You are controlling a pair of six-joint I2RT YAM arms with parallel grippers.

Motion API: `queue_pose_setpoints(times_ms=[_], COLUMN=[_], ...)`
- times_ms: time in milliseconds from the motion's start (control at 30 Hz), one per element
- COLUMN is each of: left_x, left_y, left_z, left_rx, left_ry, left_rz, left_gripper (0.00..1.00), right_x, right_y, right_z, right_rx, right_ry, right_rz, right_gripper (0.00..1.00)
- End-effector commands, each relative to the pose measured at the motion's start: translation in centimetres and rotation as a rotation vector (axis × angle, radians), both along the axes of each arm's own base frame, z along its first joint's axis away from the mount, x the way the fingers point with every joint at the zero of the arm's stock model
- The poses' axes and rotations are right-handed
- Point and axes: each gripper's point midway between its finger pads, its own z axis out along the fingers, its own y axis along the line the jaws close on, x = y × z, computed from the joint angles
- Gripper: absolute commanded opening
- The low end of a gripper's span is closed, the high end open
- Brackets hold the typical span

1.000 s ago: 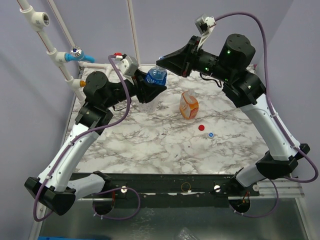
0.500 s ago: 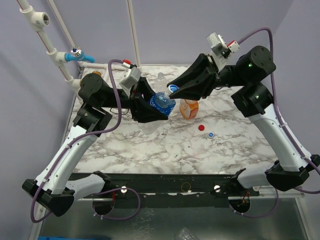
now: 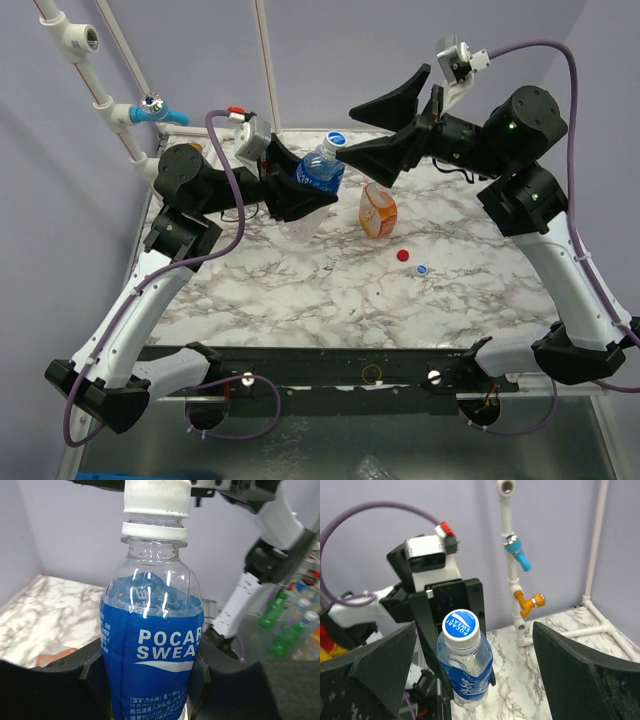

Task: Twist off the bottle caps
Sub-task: Unscrew the bottle cap from the plastic bottle.

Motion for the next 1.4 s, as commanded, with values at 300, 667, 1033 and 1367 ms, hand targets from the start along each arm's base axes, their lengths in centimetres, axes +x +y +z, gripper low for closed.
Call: queue_pose_setpoints(times_ms=[300, 667, 1033, 1367], left_x=[6.6, 6.7, 3.4, -3.8], left_y=[1.2, 1.2, 0.5, 0.3], left_z=[-1.1, -1.3, -0.1, 0.7], left_rx=[0.011, 0.015, -0.005, 0.032], left_ry=[-0.036, -0.023, -0.011, -0.001], left_rz=[0.329, 0.33, 0.168, -0.192], left_gripper=[0.0, 0.0, 0.0, 0.0], right_x=[6.4, 6.8, -2.5, -9.5], right_y=[2.1, 3.6, 3.0, 1.1], right_z=[-0.5, -1.6, -1.4, -2.2], right_rx=[0.039, 0.016, -0.062, -0.116], right_ry=[0.211, 0.226, -0.026, -0.137], right_rz=[-0.266, -0.226, 0.176, 0.524], right_gripper=[0.86, 0.38, 0.01, 0.01])
